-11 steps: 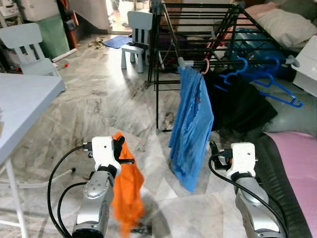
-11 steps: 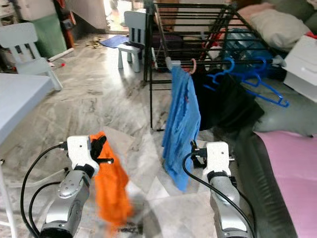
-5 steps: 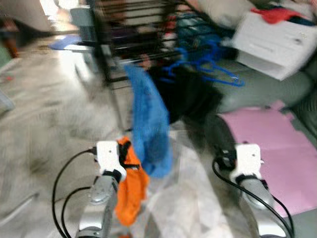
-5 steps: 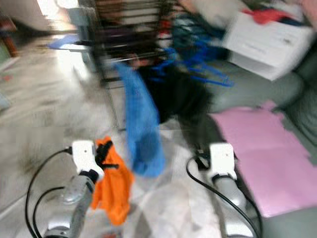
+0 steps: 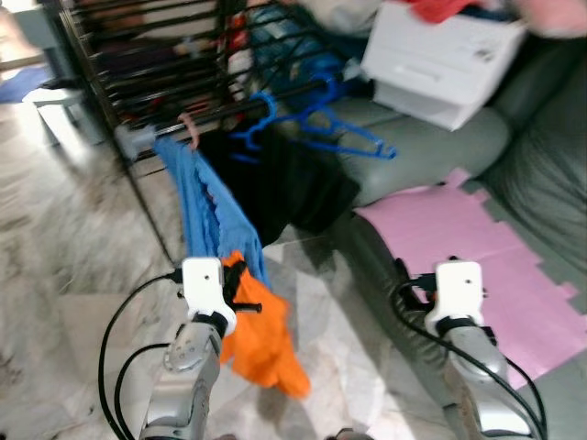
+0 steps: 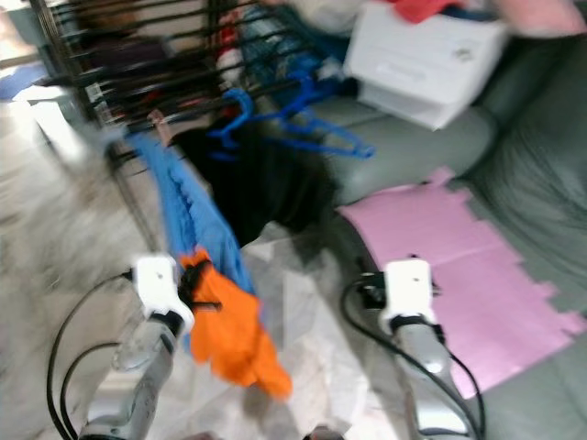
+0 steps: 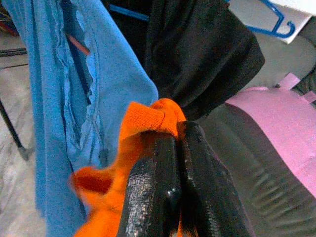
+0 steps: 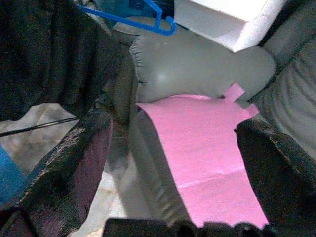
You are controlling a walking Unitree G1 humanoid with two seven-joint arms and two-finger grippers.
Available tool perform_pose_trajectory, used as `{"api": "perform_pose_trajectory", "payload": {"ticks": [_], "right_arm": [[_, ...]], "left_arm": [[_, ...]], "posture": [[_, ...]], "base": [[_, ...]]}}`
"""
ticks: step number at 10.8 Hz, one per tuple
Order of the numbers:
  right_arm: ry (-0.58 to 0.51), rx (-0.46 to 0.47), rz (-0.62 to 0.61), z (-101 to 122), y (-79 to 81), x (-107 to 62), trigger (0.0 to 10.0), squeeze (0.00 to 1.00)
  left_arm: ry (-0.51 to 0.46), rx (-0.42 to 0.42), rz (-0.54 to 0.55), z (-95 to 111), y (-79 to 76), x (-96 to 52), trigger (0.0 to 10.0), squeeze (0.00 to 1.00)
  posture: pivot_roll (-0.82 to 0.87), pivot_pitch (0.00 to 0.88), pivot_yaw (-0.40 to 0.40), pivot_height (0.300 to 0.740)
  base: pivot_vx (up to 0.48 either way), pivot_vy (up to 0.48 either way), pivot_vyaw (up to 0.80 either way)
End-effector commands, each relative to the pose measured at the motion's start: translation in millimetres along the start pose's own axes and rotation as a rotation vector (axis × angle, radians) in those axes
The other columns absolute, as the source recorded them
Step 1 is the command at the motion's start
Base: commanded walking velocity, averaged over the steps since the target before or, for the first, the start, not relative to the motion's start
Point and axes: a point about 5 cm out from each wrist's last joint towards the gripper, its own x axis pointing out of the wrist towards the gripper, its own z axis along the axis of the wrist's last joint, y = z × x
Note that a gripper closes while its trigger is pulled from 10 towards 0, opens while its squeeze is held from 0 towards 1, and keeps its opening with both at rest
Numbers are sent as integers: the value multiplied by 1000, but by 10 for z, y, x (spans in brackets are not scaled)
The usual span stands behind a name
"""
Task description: Hang hanger
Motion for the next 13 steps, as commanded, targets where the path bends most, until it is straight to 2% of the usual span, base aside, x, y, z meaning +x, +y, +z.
{"api": "perform_pose_trajectory", "payload": {"ticks": [1,3,5,7,9,13], "right_arm": [[-5,13,27,22,78,-8,10000,0],[-2,9,25,21,66,-11,10000,0],[-6,12,24,27,78,-4,10000,0],[-15,9,33,59,102,33,10000,0],[-7,2,28,46,73,23,10000,0],[-10,-1,28,47,78,3,10000,0]], "left_arm": [[-10,11,24,45,78,-21,10000,0],[11,27,19,23,35,-34,10000,0],[-12,34,-12,49,-2,-38,10000,0],[-7,100,-72,68,-48,-22,10000,0],[-20,93,-141,76,-119,-49,10000,0],[-12,88,-171,62,-158,-50,10000,0]], "posture": [[-60,128,-26,740],[-61,133,-24,740],[-59,124,-23,740],[-56,119,-29,740],[-59,128,-30,740],[-73,130,-25,740]], "base": [[0,472,0],[0,476,0],[0,0,0],[0,0,0],[0,0,0],[245,0,-800]]}}
